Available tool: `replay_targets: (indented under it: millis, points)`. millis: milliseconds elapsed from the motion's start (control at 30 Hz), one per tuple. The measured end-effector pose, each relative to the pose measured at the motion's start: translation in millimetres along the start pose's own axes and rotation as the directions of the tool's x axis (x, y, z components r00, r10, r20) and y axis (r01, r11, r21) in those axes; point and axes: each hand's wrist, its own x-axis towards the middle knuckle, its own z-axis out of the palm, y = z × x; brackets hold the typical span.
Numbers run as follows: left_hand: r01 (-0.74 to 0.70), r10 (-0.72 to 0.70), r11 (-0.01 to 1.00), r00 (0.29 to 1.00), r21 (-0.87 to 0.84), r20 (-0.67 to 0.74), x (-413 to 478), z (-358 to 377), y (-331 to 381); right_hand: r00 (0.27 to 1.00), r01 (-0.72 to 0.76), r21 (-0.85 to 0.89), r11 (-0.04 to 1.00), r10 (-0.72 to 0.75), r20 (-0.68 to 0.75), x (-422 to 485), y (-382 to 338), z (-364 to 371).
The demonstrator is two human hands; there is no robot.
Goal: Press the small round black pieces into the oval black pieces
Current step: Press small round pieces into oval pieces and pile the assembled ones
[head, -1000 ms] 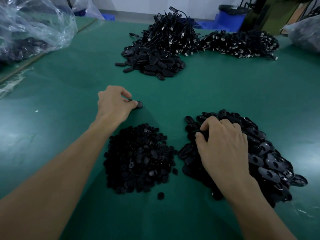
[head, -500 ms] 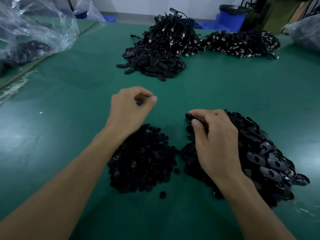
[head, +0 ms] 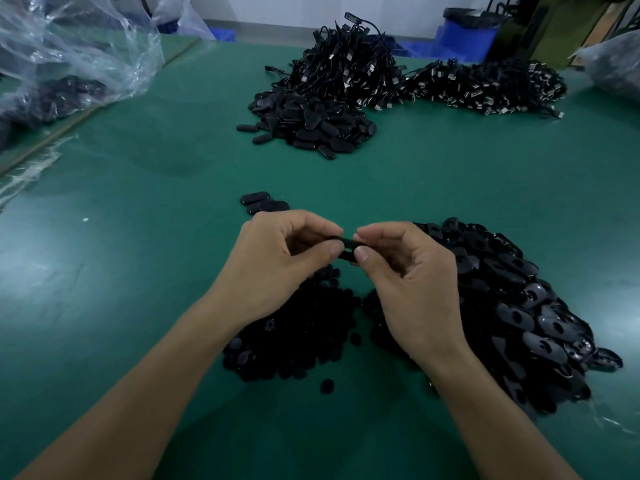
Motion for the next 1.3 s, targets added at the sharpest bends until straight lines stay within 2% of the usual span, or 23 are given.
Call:
replay_targets:
  millis: [567, 667, 733, 800, 867, 967, 1300]
  points:
    - [0.034, -0.050, 0.976, 0.996, -0.214, -0.073, -9.6, -0.4, -5.0, 0.998, -0.032, 0.041, 0.999, 0.030, 0.047, -3.5, 5.3, 6.1]
    - [0.025, -0.053, 0.971, 0.993, -0.239, -0.110, -8.7, 0.9, -5.2, 1.000, -0.012, -0.078, 0.997, 0.013, 0.019, -5.7, 5.9, 5.6]
    - [0.006, -0.044, 0.973, 0.986, -0.230, -0.159, -8.2, 1.0, -5.0, 0.999, 0.025, -0.267, 0.963, -0.018, 0.028, -7.4, 5.6, 4.2]
    - [0.002, -0.051, 0.975, 0.975, -0.222, -0.216, -7.4, 0.2, -6.2, 0.992, 0.102, -0.503, 0.858, -0.048, 0.119, -8.4, 3.6, 2.9]
    - [0.015, -0.074, 0.975, 0.962, -0.220, -0.261, -6.6, -1.6, -8.8, 0.965, 0.195, -0.638, 0.745, -0.031, 0.259, -8.8, 1.1, 3.1]
    - [0.032, -0.088, 0.982, 0.950, -0.188, -0.300, -6.3, -3.1, -12.1, 0.927, 0.253, -0.695, 0.673, 0.036, 0.374, -9.2, -3.1, 5.2]
    - [0.065, -0.106, 0.989, 0.936, -0.132, -0.336, -6.6, -1.5, -10.1, 0.915, 0.192, -0.658, 0.728, 0.109, 0.388, -8.7, -4.7, 5.1]
